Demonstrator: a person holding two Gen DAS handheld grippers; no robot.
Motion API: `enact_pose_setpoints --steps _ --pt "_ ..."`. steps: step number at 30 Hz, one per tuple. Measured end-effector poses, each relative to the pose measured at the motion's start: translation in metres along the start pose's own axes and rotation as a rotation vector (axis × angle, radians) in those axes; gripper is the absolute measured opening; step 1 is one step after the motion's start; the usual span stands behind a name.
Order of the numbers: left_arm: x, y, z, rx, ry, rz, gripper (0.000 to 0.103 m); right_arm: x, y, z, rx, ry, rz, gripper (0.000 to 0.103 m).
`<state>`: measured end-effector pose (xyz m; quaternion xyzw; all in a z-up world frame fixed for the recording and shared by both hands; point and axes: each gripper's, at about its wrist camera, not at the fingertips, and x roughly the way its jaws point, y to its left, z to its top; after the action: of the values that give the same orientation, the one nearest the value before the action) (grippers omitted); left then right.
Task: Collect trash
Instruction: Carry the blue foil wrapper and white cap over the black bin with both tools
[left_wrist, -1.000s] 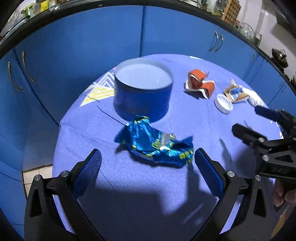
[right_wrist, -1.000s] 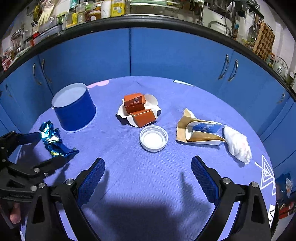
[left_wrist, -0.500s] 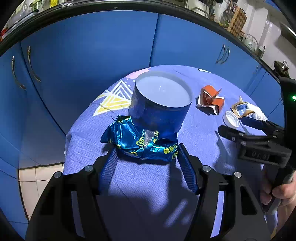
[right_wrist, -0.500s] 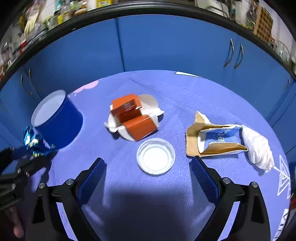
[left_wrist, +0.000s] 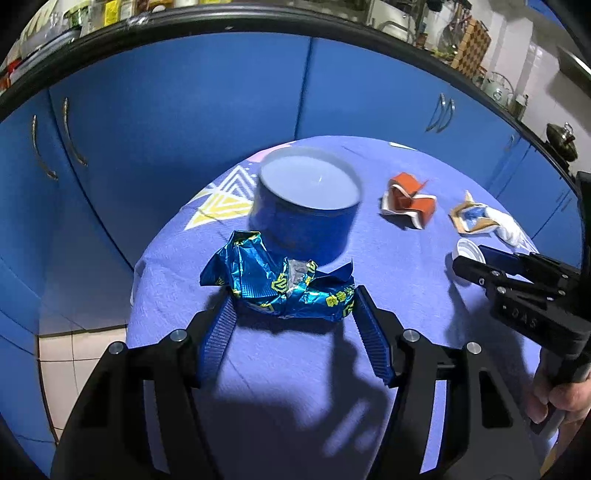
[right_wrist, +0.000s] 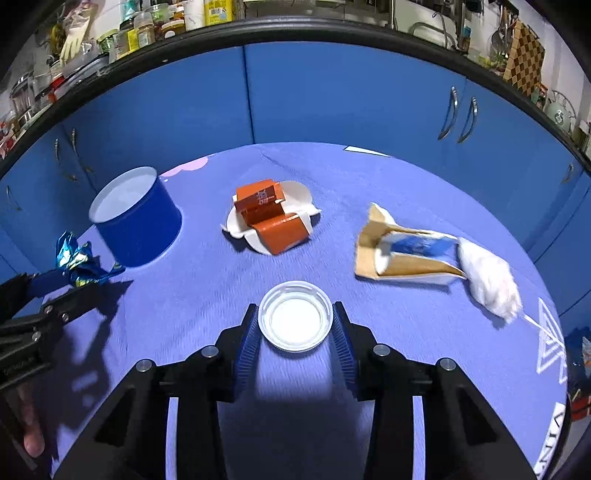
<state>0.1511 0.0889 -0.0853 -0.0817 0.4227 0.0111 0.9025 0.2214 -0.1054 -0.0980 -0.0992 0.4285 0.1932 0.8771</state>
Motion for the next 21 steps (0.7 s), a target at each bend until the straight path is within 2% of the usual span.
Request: enact_pose_setpoints --steps 10,21 --pt "-0.024 -0.061 -0.008 0.109 -0.031 -0.045 0.064 -0.053 -0.023 -0.025 0.006 -0.055 -0.057 0.039" --pt "-0.036 -0.143 -0.010 0.246 -0.060 -0.106 0.064 -0.109 -0.071 -0.061 0.055 -0.113 -0.125 0.039"
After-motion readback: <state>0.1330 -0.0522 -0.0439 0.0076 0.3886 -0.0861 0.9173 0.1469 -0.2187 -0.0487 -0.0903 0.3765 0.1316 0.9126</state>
